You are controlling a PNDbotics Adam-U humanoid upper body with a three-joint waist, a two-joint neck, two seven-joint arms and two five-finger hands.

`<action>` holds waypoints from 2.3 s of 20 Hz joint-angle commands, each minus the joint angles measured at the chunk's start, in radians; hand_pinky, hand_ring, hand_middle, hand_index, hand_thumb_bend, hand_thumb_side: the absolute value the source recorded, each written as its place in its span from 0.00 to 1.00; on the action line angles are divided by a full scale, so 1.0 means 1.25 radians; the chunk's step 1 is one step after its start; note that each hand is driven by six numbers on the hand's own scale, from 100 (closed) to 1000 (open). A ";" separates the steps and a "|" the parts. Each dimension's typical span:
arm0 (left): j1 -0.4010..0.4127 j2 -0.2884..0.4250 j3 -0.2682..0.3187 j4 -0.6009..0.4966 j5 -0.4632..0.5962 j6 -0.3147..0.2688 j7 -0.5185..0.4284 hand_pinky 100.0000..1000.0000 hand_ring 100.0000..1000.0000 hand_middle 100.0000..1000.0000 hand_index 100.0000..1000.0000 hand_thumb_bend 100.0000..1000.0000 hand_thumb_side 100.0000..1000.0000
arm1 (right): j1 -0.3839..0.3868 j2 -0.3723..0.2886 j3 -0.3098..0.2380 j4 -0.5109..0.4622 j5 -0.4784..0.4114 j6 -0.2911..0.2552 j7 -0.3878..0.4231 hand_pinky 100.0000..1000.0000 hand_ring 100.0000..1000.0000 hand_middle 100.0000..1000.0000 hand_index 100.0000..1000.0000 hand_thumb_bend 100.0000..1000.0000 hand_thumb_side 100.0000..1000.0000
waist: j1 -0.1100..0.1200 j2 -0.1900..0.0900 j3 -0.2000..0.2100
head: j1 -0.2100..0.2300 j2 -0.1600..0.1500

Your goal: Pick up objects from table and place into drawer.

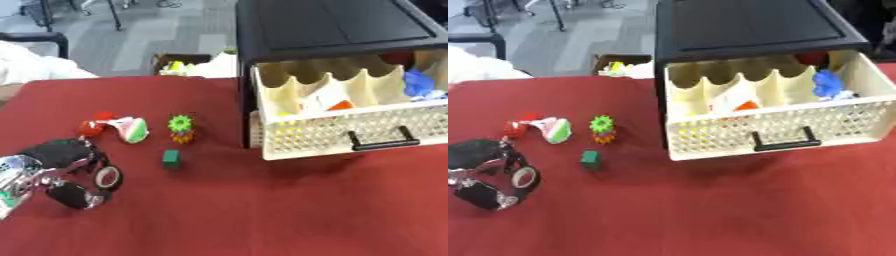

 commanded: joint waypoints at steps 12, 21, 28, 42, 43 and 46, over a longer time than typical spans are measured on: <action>-0.037 0.069 0.031 -0.127 0.051 0.008 -0.018 0.20 0.40 0.44 0.68 0.02 0.36 | -0.012 -0.031 -0.009 -0.004 -0.024 0.011 -0.002 0.32 0.44 0.43 0.71 0.00 1.00 | 0.004 -0.032 0.005 | -0.013 0.007; -0.100 0.057 0.050 -0.192 0.107 0.025 -0.038 0.18 0.39 0.44 0.68 0.00 0.33 | -0.018 -0.037 -0.005 -0.004 -0.038 0.022 0.008 0.32 0.44 0.43 0.71 0.00 1.00 | 0.011 -0.042 -0.001 | -0.020 0.012; -0.157 0.039 0.056 -0.207 0.140 0.028 -0.062 0.18 0.39 0.43 0.68 0.00 0.32 | -0.028 -0.041 -0.006 -0.004 -0.056 0.037 0.013 0.32 0.44 0.43 0.71 0.00 1.00 | 0.017 -0.050 -0.005 | -0.021 0.012; -0.289 -0.037 0.064 -0.162 0.194 0.021 -0.095 0.16 0.38 0.43 0.68 0.00 0.30 | -0.051 -0.053 -0.012 -0.004 -0.106 0.080 0.031 0.32 0.44 0.42 0.71 0.00 1.00 | 0.025 -0.067 -0.021 | -0.019 0.015; -0.298 -0.043 0.063 -0.158 0.194 0.019 -0.096 0.17 0.38 0.43 0.68 0.00 0.30 | -0.051 -0.053 -0.012 -0.004 -0.109 0.082 0.032 0.31 0.44 0.42 0.71 0.00 1.00 | 0.026 -0.068 -0.022 | -0.019 0.015; -0.322 -0.061 0.063 -0.143 0.195 0.014 -0.098 0.16 0.38 0.43 0.68 0.00 0.30 | -0.055 -0.055 -0.012 -0.004 -0.117 0.090 0.037 0.31 0.44 0.42 0.71 0.00 1.00 | 0.028 -0.071 -0.025 | -0.017 0.015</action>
